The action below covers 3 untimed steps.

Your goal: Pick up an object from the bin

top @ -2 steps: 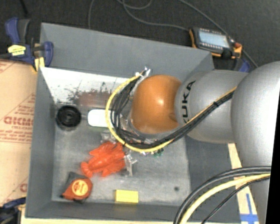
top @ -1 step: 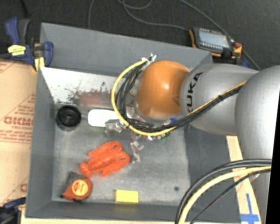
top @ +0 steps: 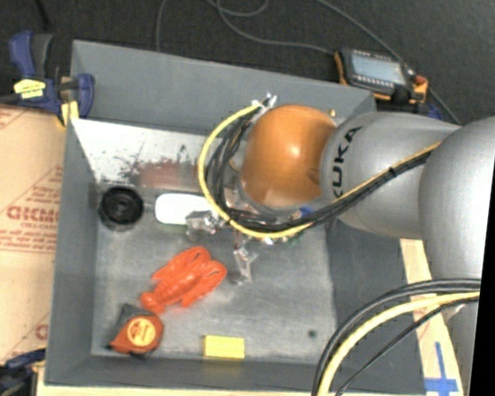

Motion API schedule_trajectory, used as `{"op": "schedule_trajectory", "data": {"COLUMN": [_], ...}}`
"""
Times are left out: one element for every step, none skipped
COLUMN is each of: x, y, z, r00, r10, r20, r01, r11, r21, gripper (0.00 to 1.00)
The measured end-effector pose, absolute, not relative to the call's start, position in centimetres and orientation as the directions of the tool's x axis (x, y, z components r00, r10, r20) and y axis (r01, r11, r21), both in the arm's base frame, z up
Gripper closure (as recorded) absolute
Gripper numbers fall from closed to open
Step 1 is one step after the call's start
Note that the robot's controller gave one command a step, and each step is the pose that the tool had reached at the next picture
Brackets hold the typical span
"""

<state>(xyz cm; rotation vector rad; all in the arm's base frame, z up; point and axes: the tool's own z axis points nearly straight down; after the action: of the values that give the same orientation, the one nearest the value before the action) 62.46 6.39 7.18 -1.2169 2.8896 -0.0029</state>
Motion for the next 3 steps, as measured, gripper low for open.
{"op": "schedule_trajectory", "data": {"x": [61.5,61.6,64.6], "y": [9.4,12.0,7.6], "z": [7.2,7.2,7.4], "r00": [-0.539,-0.341,-0.232], "r10": [-0.842,-0.940,-0.973], "r20": [-0.001,-0.002,-0.006], "r01": [-0.842,-0.940,-0.973], "r11": [0.539,0.341,0.232], "r21": [-0.004,-0.003,-0.004], "gripper": [0.00,0.00,1.00]}}
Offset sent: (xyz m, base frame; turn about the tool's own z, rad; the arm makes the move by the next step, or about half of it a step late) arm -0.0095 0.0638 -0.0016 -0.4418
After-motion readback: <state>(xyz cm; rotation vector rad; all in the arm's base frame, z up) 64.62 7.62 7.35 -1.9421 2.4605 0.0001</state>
